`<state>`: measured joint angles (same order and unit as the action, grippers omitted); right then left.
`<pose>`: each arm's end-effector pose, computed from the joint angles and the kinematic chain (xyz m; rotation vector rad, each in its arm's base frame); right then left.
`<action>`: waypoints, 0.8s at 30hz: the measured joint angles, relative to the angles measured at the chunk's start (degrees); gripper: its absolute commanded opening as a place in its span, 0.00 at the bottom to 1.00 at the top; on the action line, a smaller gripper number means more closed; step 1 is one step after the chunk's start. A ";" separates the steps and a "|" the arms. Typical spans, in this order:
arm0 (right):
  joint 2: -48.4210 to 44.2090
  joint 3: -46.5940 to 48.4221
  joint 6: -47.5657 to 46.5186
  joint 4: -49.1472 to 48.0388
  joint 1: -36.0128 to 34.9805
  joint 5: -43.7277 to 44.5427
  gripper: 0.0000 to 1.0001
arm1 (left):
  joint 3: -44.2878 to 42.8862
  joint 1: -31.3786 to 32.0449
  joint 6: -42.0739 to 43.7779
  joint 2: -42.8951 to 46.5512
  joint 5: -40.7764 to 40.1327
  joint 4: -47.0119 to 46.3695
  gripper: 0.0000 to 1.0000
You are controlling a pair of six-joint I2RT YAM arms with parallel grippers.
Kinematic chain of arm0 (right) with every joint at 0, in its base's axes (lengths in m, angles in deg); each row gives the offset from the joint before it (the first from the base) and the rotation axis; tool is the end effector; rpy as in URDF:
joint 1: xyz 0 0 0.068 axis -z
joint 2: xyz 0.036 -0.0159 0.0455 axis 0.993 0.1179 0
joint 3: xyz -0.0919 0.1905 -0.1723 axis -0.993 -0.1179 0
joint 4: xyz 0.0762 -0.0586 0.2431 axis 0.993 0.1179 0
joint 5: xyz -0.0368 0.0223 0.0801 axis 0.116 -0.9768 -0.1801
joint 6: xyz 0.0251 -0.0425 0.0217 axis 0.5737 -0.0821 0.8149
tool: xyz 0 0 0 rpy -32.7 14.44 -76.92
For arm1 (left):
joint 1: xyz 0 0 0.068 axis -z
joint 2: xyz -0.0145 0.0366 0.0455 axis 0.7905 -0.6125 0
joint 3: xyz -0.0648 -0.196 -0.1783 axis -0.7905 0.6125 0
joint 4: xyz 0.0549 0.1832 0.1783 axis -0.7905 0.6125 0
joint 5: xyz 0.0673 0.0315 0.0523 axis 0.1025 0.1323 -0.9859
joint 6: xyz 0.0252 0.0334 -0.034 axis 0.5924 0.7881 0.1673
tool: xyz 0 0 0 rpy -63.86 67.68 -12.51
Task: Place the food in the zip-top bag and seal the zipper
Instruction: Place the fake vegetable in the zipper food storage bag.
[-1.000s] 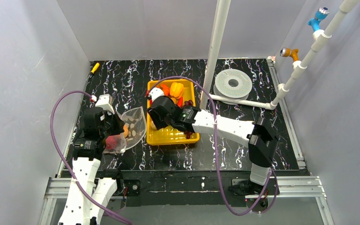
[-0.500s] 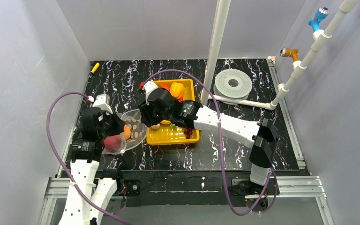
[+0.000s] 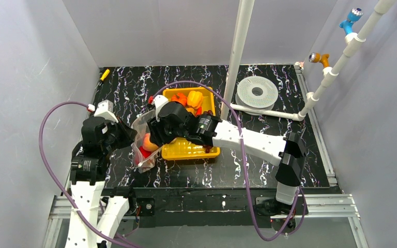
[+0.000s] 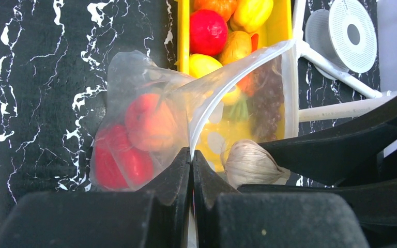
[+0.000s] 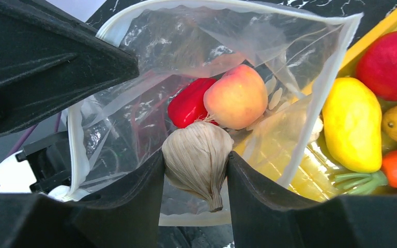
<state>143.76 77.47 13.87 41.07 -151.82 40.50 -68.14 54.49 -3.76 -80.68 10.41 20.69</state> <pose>0.1592 0.3950 0.3560 -0.8009 2.0101 0.8361 0.1250 -0.0109 0.3683 -0.2672 1.9879 -0.4595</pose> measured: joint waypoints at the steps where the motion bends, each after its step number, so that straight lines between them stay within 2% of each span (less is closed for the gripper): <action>1: 0.00 0.11 0.00 0.07 -0.28 -0.23 0.14 | 0.07 0.00 -0.07 0.65 0.05 0.28 0.00; 8: 0.67 5.03 -0.02 1.94 -2.04 -0.51 0.36 | 0.01 0.00 -1.13 1.83 2.11 2.04 0.00; 14: 1.65 9.74 0.25 3.73 -2.85 -0.79 0.68 | -0.24 0.00 -2.36 1.07 3.62 3.07 0.00; 17: 2.89 12.37 0.99 5.97 -2.96 -1.20 0.75 | -1.59 0.00 -2.60 0.61 3.75 4.13 0.00; 20: 4.23 15.16 1.21 8.51 -3.07 -1.46 0.85 | -3.48 0.00 -2.76 0.31 3.78 5.09 0.00; 24: 4.31 15.98 1.19 10.04 -3.07 -1.25 0.85 | -5.94 0.00 -2.64 -0.71 3.76 6.12 0.00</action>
<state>148.07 93.44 15.06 51.11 -154.89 39.25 -74.08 54.49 -6.40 -81.39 14.17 26.81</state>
